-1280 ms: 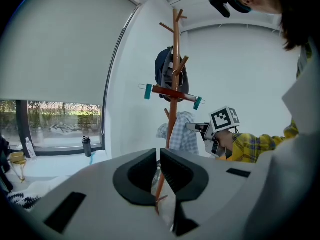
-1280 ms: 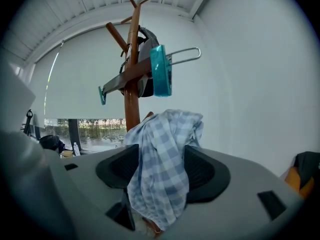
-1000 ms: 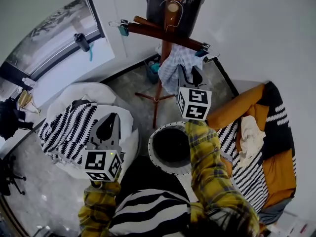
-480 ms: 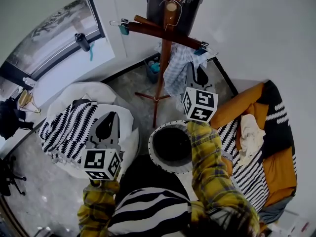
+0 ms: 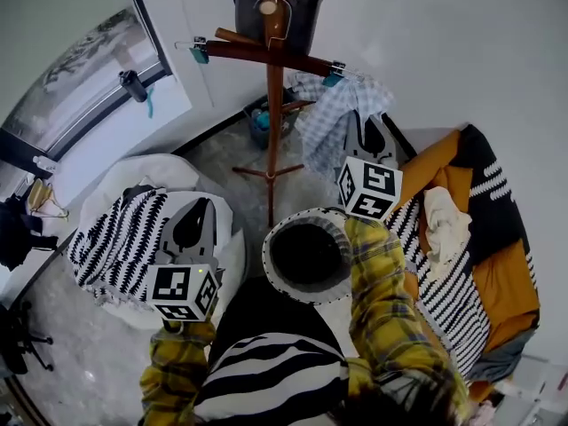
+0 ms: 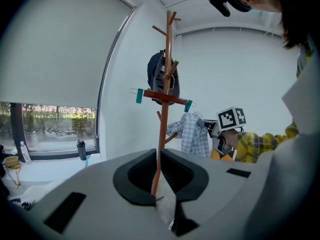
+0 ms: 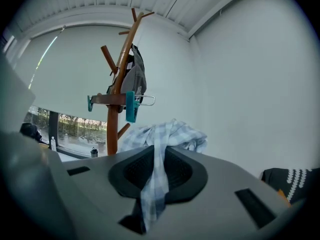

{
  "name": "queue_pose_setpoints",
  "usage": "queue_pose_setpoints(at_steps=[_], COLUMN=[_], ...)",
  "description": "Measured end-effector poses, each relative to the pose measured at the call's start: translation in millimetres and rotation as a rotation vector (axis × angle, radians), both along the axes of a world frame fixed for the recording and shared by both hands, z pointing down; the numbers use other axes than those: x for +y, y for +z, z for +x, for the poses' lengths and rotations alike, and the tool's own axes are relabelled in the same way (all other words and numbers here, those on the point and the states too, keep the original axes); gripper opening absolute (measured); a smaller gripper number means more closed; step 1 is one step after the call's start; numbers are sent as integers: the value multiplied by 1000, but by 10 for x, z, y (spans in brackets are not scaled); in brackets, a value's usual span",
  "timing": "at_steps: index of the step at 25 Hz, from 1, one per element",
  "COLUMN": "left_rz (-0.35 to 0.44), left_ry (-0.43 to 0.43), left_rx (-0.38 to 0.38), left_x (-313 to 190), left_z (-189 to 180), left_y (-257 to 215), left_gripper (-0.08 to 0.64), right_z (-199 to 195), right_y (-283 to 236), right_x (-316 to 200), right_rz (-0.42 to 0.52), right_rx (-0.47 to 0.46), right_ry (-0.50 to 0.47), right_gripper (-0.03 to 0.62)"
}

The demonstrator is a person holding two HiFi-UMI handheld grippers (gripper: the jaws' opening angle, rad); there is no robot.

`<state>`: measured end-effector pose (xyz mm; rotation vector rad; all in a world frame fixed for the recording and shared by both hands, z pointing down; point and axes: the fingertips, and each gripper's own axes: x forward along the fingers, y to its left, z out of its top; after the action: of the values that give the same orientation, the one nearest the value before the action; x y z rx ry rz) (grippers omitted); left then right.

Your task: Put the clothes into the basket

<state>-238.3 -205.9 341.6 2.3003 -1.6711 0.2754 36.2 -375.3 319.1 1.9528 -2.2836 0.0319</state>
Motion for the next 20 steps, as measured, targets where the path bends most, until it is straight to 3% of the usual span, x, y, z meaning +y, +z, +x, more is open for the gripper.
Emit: queue_pose_setpoints(at_steps=[20], left_rz=[62], left_ry=[215], left_rx=[47], left_x=[404], left_z=[567], left_y=[-163], left_gripper=[35], right_z=[625], right_y=[-258], right_x=[1416], right_rz=[30], right_rx=[62], right_ry=[125], right_gripper=[67])
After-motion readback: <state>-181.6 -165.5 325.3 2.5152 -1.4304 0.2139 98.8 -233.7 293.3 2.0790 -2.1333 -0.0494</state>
